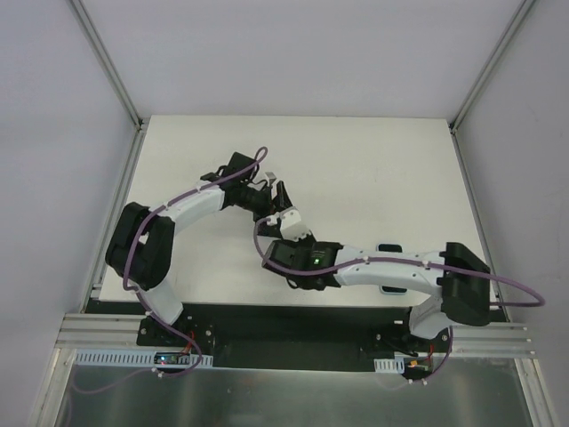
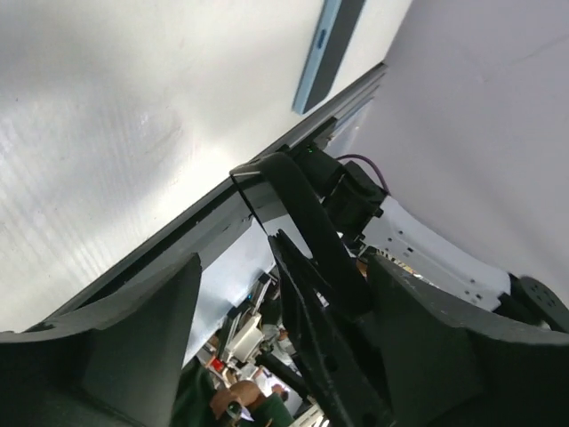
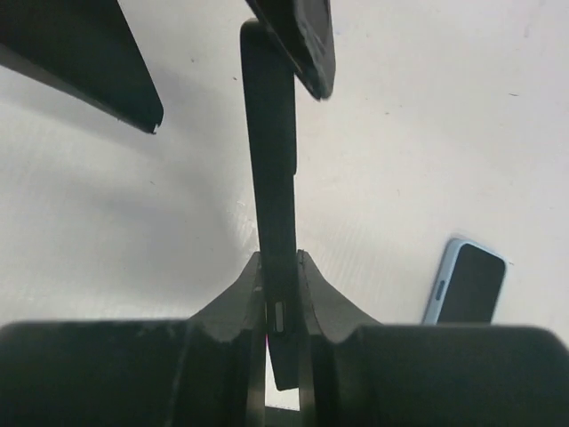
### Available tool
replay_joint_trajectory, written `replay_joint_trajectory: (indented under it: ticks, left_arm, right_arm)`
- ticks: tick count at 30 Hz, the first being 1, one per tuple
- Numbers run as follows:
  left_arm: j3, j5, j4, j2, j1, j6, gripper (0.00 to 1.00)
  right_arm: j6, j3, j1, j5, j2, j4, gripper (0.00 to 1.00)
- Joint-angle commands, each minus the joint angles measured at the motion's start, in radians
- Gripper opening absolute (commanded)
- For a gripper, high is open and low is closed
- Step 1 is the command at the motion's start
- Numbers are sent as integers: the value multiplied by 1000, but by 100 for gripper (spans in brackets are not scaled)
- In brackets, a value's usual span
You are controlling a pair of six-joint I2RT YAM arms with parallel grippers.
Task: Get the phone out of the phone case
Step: Adjust the phone.
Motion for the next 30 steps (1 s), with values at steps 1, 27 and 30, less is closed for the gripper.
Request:
replay_joint_trajectory:
  ticks: [1, 27, 30]
  left_arm:
    - [51, 65, 9, -51, 58, 62, 76]
    - [-421, 338, 1418, -286, 193, -396, 84]
    - [-421, 344, 1567, -243, 193, -492, 84]
  right_arm:
    - [-57, -33, -69, -105, -169, 104, 1]
    - [197, -162, -713, -1474, -441, 657, 1]
    - [220, -159, -721, -1548, -417, 708, 1]
